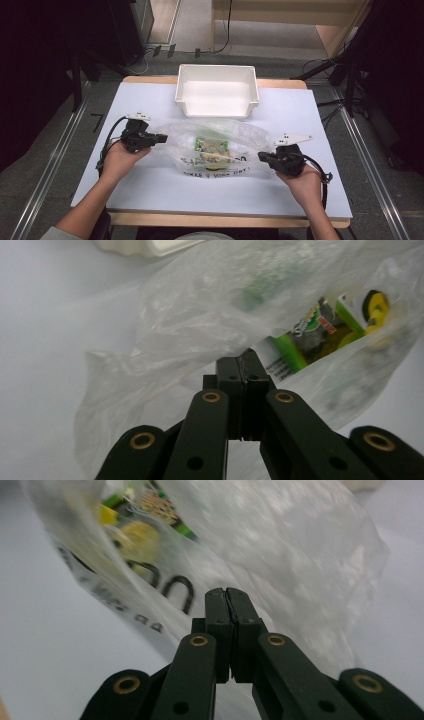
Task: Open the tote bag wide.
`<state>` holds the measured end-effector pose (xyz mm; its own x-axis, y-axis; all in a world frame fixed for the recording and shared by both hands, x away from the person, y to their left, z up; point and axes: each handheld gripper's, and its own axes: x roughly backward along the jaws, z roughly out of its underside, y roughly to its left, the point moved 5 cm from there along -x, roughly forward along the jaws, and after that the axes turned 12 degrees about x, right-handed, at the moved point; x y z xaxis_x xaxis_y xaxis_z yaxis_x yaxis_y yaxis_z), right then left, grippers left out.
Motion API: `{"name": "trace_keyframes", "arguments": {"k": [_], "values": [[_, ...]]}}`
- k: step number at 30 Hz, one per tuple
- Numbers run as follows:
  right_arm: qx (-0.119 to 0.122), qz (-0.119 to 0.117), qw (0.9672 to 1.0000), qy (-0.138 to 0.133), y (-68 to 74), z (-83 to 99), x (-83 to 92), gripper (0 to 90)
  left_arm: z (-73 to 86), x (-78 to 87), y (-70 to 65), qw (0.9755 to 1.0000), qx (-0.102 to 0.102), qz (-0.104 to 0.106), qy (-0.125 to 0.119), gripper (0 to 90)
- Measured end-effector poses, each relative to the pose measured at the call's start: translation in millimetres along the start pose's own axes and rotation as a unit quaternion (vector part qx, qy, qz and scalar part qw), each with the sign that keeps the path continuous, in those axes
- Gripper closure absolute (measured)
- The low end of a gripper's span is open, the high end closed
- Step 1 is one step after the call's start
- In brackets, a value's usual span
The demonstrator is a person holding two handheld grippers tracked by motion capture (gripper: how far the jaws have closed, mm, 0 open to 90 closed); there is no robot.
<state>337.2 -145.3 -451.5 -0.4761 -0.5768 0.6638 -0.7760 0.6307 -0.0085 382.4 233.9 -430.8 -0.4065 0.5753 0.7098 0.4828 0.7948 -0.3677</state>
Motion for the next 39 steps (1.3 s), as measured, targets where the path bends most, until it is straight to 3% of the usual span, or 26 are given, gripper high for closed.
{"name": "trace_keyframes", "arguments": {"k": [8, 13, 18, 22, 28, 34, 39], "values": [[0.030, -0.031, 0.9988, -0.023, 16.0, -39.7, -6.3, 90.0, -11.5, 0.5, -29.5, 0.9996, -0.024, 0.017, -0.002, 90.0], [0.061, -0.048, 0.9964, -0.034, 24.5, -74.5, -22.6, 90.0, -17.7, -9.6, -49.2, 0.9989, -0.035, 0.030, 0.001, 90.0], [0.078, -0.051, 0.9953, -0.027, 22.5, -95.8, -44.4, 90.0, -16.1, -24.3, -60.7, 0.9985, -0.040, 0.036, 0.007, 90.0], [0.070, -0.056, 0.9959, -0.012, 16.3, -98.4, -61.6, 90.0, -8.1, -38.7, -59.3, 0.9986, -0.043, 0.024, 0.018, 90.0], [0.064, -0.064, 0.9958, -0.006, 14.8, -95.1, -75.4, 90.0, 3.0, -52.5, -48.4, 0.9993, -0.030, 0.010, 0.022, 90.0], [0.069, -0.088, 0.9935, -0.023, 33.8, -87.8, -64.4, 90.0, 7.4, -52.4, -47.4, 0.9994, -0.030, 0.003, 0.017, 90.0], [0.083, -0.087, 0.9928, -0.006, 40.7, -77.4, -68.3, 90.0, 10.5, -54.9, -50.6, 0.9994, -0.033, 0.005, 0.013, 90.0]]}}
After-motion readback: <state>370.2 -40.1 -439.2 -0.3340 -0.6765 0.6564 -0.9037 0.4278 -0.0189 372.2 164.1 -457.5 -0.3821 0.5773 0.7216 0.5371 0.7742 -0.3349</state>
